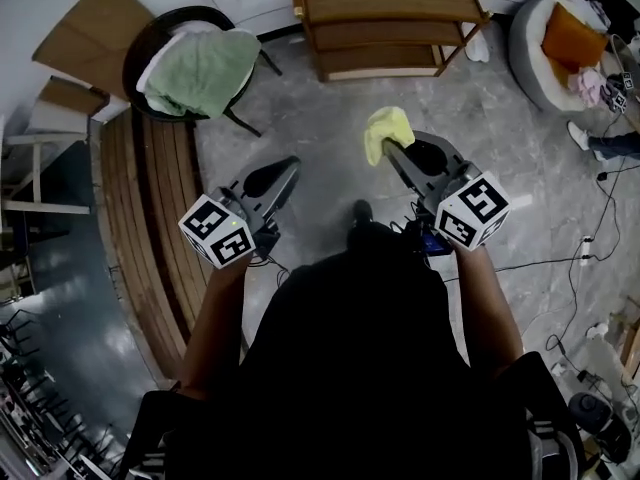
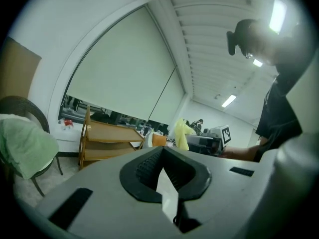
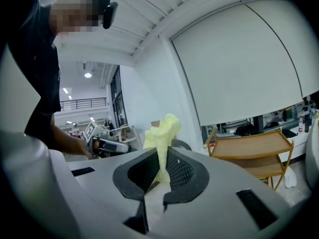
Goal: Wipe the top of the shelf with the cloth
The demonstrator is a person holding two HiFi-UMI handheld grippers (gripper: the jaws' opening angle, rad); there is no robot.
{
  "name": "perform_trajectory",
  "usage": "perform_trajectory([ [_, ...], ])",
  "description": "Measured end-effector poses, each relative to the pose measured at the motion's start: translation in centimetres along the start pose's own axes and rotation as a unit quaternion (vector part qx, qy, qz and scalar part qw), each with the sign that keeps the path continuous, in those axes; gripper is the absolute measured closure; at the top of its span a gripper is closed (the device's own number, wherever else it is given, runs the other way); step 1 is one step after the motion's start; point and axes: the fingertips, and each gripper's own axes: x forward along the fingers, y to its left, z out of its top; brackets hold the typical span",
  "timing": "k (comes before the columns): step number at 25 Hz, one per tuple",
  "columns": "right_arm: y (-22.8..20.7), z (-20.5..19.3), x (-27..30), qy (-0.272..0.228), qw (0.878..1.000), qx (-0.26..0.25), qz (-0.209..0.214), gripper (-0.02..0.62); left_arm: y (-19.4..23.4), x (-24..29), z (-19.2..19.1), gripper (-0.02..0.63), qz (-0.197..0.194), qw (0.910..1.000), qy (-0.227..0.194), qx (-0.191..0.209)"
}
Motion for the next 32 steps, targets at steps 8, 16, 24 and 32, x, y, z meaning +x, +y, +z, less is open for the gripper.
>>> perform_trajectory([
  [8,-6.8,1.4,2.7,0.002,0.999,0.011,0.037,0.551,3.1,6.0,3.4,0.595,0.015,0.9998,0.015,0.001],
  [16,-11.7,0.6,8.4,0.025,0.998,0.038,0.033,0.551,9.6,7.9,4.5,0.595,0.01,0.9993,0.022,-0.029],
  [24,-17.2,4.0,15.4,0.045,0.998,0.032,0.0,0.551,18.5,11.6,9.8,0.595,-0.027,0.9989,0.003,-0.039],
  [32,-21.3,6.3,22.6,0.069,0.997,0.024,-0.026,0.551,25.8,13.4,13.6,0.595,-0.057,0.997,-0.012,-0.051],
])
